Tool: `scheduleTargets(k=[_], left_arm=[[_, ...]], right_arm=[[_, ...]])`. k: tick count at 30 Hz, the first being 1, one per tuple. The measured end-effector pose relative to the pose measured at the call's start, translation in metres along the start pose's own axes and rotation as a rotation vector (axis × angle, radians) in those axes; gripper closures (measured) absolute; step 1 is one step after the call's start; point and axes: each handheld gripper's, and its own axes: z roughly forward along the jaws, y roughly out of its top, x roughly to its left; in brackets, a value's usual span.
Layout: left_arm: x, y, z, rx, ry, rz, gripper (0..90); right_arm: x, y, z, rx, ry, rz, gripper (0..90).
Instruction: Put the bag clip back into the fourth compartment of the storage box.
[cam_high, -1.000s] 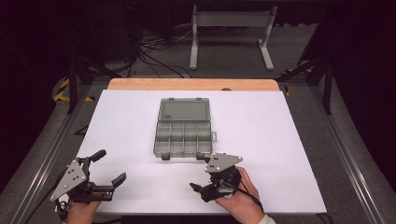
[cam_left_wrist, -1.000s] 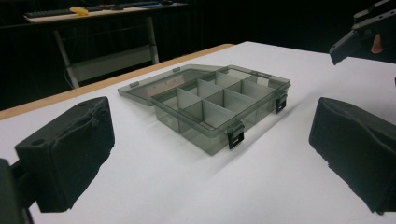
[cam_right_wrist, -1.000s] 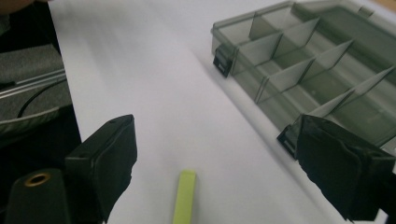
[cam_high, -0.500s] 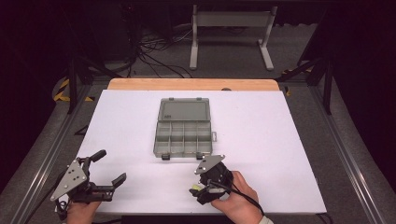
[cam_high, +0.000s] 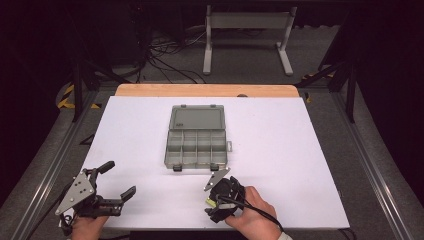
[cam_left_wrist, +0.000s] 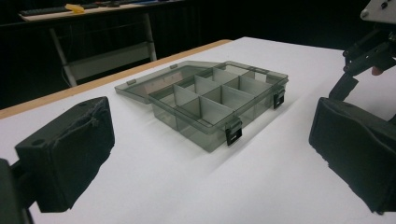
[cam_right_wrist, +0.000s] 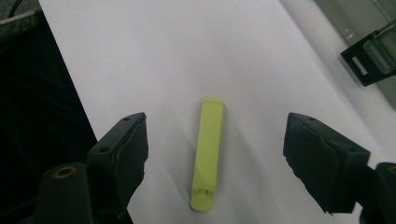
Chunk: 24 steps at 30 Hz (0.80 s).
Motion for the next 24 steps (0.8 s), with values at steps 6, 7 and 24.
scheduleTargets(k=[6,7,24], left_arm=[[0.0002,-0.0002,0.0003,0.0,-0.002,0.003,0.8],[0.0002,-0.0001,0.0003,0.0,-0.002,0.003,0.8],[0.0002,0.0003,-0.0006,0.008,-0.003,0.005,0.8]], right_arm=[[0.0007,-0.0004,0.005,0.045,0.018,-0.003,25.2],[0.0011,-0.0002,0.0057,0.052,0.02,0.001,25.4],[0.0028,-0.0014,0.01,0.064,-0.006,0.004,50.2]])
